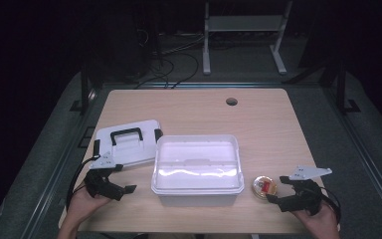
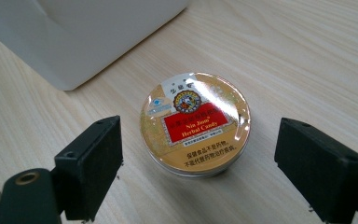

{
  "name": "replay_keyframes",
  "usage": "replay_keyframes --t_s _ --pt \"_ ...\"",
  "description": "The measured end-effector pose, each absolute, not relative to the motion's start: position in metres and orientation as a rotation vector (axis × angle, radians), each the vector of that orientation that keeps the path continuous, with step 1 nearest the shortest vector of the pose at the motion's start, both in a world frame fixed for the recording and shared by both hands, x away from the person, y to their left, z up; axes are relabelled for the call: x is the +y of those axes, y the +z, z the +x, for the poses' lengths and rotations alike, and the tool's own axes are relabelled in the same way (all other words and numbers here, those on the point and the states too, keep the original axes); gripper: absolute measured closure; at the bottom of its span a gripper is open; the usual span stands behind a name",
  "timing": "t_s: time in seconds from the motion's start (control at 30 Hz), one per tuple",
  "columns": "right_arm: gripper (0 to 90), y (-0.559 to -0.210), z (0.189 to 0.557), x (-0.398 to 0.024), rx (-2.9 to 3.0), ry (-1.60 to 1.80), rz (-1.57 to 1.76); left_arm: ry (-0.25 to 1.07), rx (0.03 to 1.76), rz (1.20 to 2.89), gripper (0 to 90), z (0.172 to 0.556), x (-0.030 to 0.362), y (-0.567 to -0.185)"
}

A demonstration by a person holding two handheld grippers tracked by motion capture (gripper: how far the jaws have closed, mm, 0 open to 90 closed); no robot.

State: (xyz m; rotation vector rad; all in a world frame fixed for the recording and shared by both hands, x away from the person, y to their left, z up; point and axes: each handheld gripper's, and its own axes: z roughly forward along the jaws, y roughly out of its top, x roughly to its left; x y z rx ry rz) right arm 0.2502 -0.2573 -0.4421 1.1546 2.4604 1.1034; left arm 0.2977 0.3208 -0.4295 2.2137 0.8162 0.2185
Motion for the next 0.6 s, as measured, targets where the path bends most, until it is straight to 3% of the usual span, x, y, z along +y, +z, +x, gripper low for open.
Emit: replay_keyframes --t_s 0.3,0.6 --pt "14.6 -0.441 0.249 -0.257 2.457 1.102 1.159 0.215 0.810 2.223 3.3 0.299 0.324 -0.427" --pt "14.6 -0.438 0.247 -0.256 2.453 1.086 1.160 0.259 0.707 2.226 4.9 0.300 0.320 -0.391"
